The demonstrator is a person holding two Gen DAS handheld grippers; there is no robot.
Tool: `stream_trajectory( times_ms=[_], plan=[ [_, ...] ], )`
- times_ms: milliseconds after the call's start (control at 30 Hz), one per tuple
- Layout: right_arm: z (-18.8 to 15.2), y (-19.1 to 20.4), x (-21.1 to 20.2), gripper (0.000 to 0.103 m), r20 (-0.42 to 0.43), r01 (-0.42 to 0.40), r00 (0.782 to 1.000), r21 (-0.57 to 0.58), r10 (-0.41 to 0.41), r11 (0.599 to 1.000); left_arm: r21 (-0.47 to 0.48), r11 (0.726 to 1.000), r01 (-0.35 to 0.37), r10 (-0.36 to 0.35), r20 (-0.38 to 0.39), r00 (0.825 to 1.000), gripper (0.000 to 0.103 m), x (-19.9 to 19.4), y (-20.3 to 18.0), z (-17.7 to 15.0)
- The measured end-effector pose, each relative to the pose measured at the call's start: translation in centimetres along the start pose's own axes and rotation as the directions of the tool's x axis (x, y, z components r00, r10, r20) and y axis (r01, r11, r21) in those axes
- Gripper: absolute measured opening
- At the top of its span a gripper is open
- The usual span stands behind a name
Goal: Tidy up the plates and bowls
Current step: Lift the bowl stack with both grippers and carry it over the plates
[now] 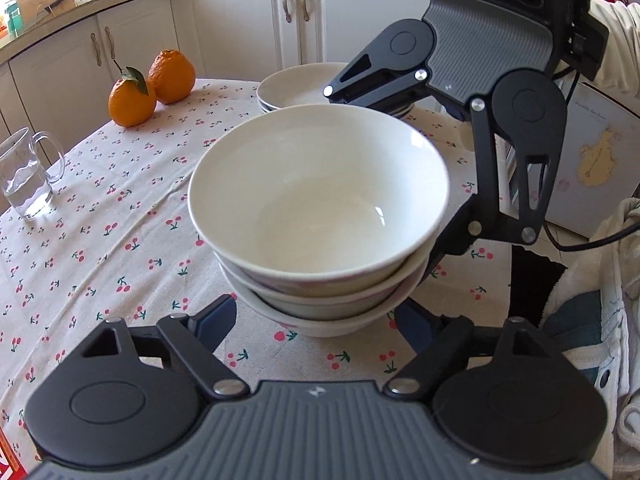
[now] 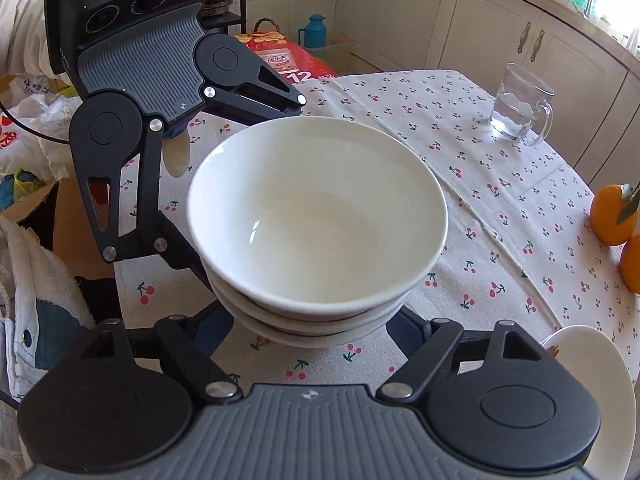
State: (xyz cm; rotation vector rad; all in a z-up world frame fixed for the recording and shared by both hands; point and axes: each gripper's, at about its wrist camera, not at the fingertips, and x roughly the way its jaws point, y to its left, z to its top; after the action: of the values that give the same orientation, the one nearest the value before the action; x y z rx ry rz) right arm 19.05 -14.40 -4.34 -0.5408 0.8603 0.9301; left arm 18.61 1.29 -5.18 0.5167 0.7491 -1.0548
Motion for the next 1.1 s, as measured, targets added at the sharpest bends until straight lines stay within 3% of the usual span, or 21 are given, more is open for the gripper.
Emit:
stream_trajectory(
  times_ms=[600,1100],
  plan=[
    [0.19,-0.51,0.16,0.085,-0.016,-0.029,0.999,0.003,0.029,1.000,0.036,0.997,0.070,-0.070,-0.003,0.998,0.082,0.39,0.81,0.59],
    [0.18,-0.68,0.12,0.085,-0.011,-0.037,0.999,0.008,0.037,0.999,0.033,0.997,0.063,-0.063,-0.004,0.998,0.081,0.28,0.53,0.75]
  ],
)
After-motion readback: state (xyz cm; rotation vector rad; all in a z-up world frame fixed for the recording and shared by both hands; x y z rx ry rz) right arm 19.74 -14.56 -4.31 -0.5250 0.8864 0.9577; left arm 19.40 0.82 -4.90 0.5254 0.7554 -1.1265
